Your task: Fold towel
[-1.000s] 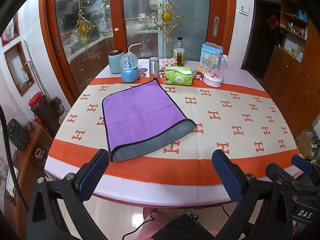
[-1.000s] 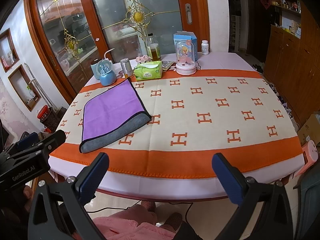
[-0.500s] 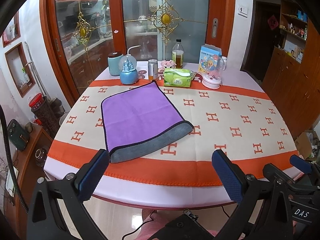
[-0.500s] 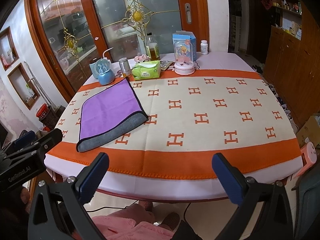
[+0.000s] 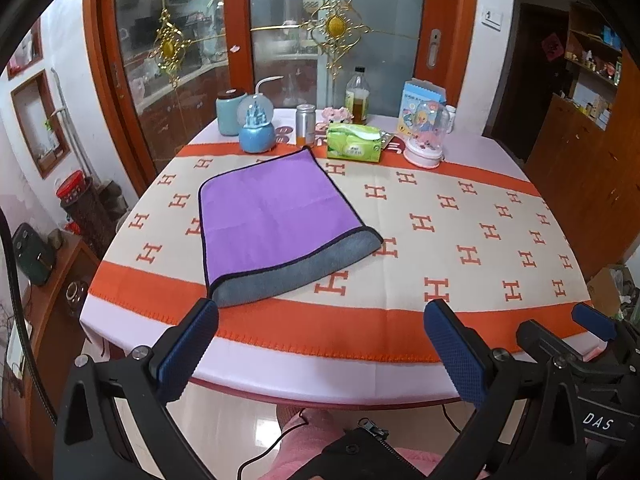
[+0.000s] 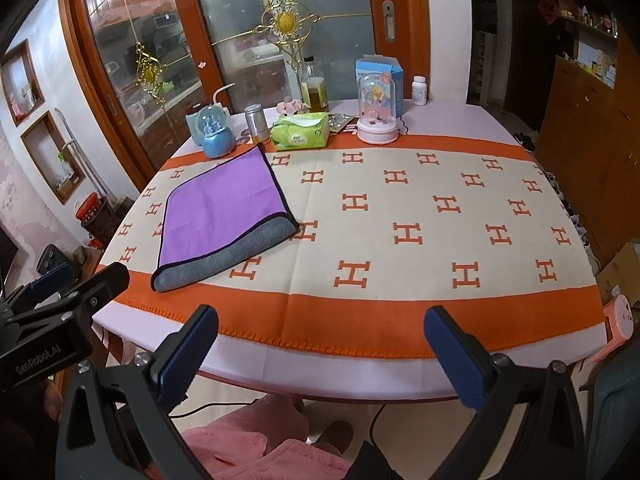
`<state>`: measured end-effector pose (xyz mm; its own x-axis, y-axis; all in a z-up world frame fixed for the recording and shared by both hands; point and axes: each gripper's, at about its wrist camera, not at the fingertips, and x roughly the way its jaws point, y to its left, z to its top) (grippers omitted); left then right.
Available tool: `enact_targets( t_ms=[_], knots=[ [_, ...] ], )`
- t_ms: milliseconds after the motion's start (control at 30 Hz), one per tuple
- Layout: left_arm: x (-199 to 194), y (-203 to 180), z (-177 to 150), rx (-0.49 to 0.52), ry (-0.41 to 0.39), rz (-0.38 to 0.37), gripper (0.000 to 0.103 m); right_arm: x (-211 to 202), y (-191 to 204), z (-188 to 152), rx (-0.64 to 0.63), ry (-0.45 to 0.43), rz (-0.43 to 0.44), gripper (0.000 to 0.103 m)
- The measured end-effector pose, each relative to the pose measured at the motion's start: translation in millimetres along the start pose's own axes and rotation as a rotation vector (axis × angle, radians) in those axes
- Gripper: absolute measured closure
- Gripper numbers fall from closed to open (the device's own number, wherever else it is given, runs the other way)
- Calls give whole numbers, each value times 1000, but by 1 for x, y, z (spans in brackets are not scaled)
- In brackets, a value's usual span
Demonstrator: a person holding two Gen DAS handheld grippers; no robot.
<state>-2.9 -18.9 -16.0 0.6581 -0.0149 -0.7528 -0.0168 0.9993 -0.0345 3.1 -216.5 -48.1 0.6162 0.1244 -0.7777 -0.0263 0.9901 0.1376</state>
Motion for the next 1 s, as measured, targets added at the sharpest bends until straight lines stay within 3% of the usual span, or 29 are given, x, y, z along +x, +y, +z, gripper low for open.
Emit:
enact_targets(
  t_ms=[567,1000],
  knots=[
    [42,31,6,-124,133,22,1,41,9,36,-72,9,36,0],
    [117,84,34,-242,272,71,1,105,43,92,-242,-27,46,0]
  ],
)
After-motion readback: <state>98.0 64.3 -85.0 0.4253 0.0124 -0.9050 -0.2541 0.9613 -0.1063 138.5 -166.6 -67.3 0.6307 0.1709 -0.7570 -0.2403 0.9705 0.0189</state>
